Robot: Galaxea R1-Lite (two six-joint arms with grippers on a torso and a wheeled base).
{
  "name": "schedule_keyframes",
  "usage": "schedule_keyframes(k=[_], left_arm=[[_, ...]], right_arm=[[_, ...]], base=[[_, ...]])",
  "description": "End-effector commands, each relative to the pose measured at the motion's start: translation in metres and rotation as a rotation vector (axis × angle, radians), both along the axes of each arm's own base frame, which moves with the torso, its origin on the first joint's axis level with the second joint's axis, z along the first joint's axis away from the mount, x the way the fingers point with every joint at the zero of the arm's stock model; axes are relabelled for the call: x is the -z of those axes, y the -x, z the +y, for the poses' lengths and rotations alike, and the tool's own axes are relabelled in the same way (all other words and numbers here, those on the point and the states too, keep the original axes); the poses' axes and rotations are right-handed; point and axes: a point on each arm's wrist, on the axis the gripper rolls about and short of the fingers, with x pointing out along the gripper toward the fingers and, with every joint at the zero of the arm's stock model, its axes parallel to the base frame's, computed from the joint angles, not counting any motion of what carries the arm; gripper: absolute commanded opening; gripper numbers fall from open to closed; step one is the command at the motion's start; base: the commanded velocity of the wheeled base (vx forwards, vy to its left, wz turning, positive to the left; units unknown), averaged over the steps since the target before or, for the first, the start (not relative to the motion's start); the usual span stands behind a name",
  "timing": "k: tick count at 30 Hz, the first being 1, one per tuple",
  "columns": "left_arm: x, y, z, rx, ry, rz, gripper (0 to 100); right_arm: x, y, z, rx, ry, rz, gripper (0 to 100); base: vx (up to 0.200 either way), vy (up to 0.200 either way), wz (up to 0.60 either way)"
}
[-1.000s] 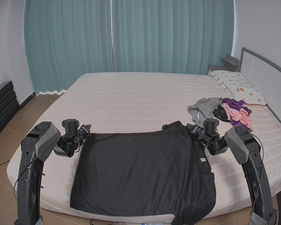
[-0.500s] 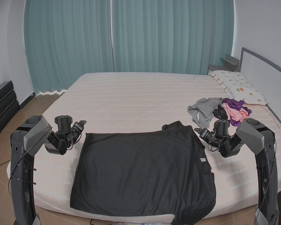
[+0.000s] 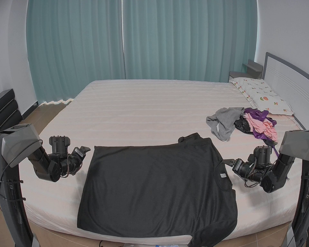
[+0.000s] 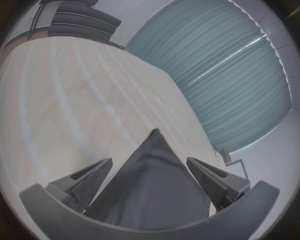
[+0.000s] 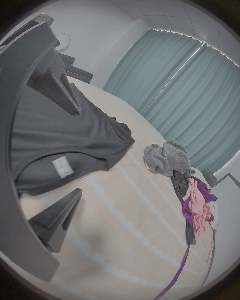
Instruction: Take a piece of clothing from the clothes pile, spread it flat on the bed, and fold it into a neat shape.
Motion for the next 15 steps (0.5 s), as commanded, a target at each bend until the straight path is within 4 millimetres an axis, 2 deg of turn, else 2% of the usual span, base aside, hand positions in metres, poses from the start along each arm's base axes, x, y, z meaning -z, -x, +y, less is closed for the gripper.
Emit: schedule_keyframes(k=[1, 5, 12, 15], left_arm=[[-0.012, 0.059, -0.005, 0.033, 0.030, 0.061, 100], [-0.006, 0.080, -0.006, 0.038, 0.034, 0.068, 100], [0.001, 0.097, -0.009, 0.052, 0.032, 0.096, 100], [0.002, 0.103, -0.010, 0.061, 0.036, 0.112, 100]], right_arm=[[-0.023, 0.056, -0.003, 0.008, -0.057, -0.036, 100], [-0.013, 0.073, -0.005, 0.028, -0.085, -0.033, 100], [-0.007, 0.086, -0.002, 0.016, -0.081, -0.021, 100], [-0.006, 0.090, -0.002, 0.015, -0.081, -0.008, 100]], base=[[-0.200, 0.000, 0.00], [-0.200, 0.000, 0.00], [-0.200, 0.000, 0.00], [0.000, 0.000, 0.00]])
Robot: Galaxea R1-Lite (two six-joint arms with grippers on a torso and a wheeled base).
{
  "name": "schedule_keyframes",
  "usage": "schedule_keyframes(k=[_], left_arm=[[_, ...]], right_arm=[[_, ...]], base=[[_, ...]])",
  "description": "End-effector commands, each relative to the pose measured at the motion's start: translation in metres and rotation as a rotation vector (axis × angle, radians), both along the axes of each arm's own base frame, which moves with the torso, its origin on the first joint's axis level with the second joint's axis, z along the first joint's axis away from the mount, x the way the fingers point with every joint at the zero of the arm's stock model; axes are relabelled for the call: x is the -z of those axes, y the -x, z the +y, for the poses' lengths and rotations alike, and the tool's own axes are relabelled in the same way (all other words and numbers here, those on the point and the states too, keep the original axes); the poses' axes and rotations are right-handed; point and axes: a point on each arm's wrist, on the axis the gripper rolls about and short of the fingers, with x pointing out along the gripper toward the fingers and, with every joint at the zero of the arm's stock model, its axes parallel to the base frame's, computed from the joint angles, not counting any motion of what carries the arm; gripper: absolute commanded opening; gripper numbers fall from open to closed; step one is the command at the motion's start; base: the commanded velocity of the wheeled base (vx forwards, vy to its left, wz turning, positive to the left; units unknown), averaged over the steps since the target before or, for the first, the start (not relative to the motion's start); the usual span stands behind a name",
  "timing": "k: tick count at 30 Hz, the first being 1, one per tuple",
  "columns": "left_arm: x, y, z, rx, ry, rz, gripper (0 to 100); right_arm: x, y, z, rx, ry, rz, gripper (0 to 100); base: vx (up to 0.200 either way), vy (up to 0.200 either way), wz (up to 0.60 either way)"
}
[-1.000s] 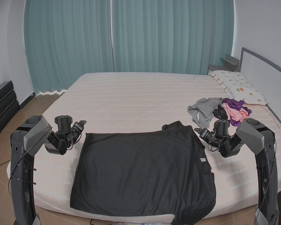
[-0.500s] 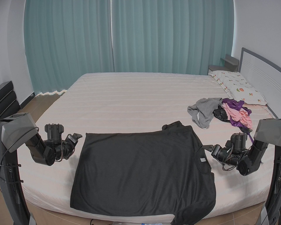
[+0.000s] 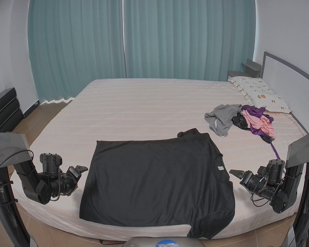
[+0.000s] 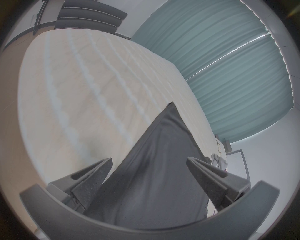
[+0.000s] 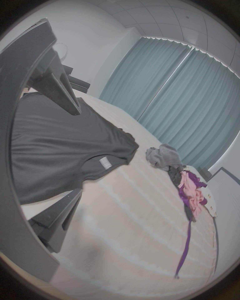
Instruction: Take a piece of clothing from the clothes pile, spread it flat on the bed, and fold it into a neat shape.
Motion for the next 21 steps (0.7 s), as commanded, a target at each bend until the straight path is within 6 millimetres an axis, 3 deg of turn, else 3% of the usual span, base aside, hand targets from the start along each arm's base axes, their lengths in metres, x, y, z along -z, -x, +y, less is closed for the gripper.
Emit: schedule_keyframes(k=[1, 9, 21], left_arm=[[0.000, 0.013, -0.002, 0.020, 0.006, 0.024, 100], [0.010, 0.042, -0.007, 0.187, -0.069, 0.100, 100], [0.031, 0.064, -0.009, 0.377, -0.190, 0.183, 100]], right_arm=[[0.005, 0.009, 0.001, -0.006, 0.000, 0.042, 100], [0.008, 0.015, 0.001, -0.014, -0.004, 0.074, 100], [0.014, 0.019, 0.007, -0.044, -0.004, 0.105, 100]], base=[[0.000, 0.000, 0.00], [0.000, 0.000, 0.00], [0.000, 0.000, 0.00]])
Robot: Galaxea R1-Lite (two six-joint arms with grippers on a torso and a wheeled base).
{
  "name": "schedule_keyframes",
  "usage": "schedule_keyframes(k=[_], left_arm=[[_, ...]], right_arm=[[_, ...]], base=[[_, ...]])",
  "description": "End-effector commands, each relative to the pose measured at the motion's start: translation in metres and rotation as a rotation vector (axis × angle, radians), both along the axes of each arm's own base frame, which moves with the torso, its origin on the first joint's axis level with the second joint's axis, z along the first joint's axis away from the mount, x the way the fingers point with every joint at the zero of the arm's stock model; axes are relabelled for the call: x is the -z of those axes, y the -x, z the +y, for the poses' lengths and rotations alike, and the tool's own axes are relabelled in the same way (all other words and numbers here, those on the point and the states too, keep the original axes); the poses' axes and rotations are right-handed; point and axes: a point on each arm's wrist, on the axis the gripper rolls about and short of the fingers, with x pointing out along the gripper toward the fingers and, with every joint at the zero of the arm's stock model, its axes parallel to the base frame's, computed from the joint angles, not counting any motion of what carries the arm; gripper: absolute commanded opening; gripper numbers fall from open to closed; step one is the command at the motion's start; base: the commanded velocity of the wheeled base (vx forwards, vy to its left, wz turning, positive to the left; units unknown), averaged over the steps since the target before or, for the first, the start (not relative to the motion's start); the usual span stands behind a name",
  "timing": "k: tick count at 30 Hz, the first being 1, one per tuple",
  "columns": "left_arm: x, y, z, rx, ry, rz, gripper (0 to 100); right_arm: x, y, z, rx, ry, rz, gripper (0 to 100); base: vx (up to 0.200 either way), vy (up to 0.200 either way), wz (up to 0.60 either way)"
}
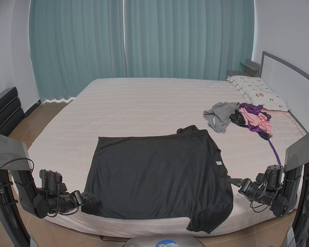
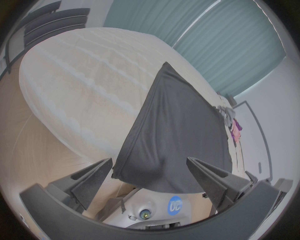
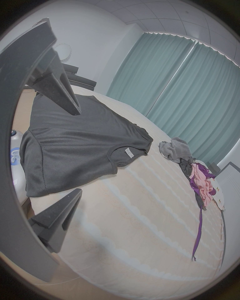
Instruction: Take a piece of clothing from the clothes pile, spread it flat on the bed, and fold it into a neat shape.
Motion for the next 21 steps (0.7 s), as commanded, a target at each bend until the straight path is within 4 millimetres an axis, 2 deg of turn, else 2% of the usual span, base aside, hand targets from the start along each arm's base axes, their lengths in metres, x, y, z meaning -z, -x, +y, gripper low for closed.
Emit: schedule_keyframes(k=[1, 10, 13, 17, 21], left_arm=[[0.015, 0.008, 0.000, 0.030, -0.022, 0.065, 100], [0.028, 0.011, -0.004, 0.046, -0.037, 0.027, 100], [0.033, 0.012, -0.008, 0.075, -0.055, -0.009, 100], [0.040, 0.023, -0.007, 0.153, -0.122, 0.000, 100], [0.041, 0.022, -0.007, 0.156, -0.127, -0.016, 100]], right_arm=[[0.003, 0.001, 0.003, -0.014, 0.000, 0.012, 100], [0.003, 0.001, 0.003, -0.013, -0.002, 0.008, 100], [0.003, 0.001, 0.003, -0.014, -0.001, 0.009, 100], [0.003, 0.001, 0.004, -0.014, -0.002, 0.007, 100], [0.003, 0.000, 0.004, -0.014, -0.002, 0.007, 100]], base=[[0.000, 0.000, 0.00], [0.000, 0.000, 0.00], [0.000, 0.000, 0.00], [0.000, 0.000, 0.00], [0.000, 0.000, 0.00]])
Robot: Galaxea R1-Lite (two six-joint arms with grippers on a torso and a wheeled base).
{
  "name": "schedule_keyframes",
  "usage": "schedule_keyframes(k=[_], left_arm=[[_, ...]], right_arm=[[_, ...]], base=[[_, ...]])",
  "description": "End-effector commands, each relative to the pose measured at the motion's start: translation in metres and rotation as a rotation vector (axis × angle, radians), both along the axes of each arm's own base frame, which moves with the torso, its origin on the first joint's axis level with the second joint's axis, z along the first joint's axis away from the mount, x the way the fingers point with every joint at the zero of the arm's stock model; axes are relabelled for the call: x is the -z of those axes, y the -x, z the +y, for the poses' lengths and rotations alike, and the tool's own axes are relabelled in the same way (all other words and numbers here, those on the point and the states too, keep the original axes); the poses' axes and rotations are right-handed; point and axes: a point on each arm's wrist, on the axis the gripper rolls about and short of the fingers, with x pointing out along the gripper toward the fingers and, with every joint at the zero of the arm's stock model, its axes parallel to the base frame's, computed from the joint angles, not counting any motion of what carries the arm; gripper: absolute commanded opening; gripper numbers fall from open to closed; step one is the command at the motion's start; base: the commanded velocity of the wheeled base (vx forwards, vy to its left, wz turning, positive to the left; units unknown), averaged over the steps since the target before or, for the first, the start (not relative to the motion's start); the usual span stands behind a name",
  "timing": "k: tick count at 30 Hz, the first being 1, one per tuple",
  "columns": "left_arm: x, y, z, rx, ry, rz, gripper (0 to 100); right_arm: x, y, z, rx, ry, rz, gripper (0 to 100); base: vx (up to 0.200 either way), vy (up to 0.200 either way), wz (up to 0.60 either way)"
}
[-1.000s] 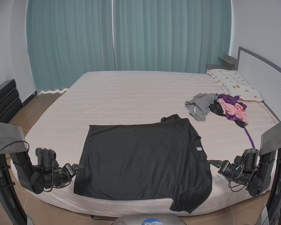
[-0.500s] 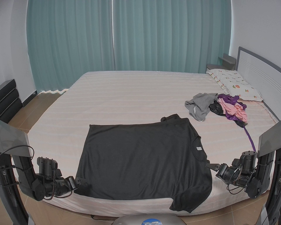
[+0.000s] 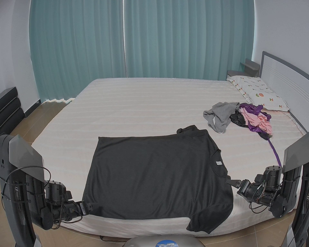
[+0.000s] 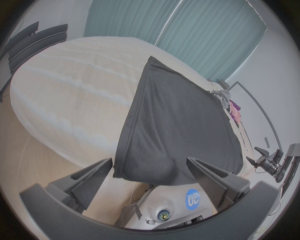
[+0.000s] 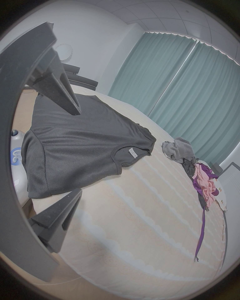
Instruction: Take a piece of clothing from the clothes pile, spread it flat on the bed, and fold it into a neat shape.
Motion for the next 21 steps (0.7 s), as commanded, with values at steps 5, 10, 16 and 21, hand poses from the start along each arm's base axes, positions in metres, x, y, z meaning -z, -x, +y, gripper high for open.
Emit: schedule_keyframes(k=[5, 10, 16, 21], left_arm=[[0.0147, 0.0030, 0.0010, -0.003, -0.004, 0.048, 100], [0.0163, 0.0022, 0.0018, 0.003, 0.004, 0.029, 100], [0.0208, -0.0002, 0.0018, 0.004, -0.001, 0.006, 100], [0.0201, 0.0072, 0.0042, -0.010, -0.009, 0.035, 0]], right_arm=[[-0.0005, -0.0008, 0.0003, -0.003, -0.001, -0.009, 100], [-0.0006, -0.0012, 0.0003, -0.001, -0.001, -0.010, 100], [-0.0011, -0.0016, 0.0004, -0.001, -0.001, -0.014, 100], [-0.0014, -0.0012, 0.0000, 0.001, -0.002, -0.013, 100]], base=[[0.000, 0.000, 0.00], [0.000, 0.000, 0.00], [0.000, 0.000, 0.00], [0.000, 0.000, 0.00]])
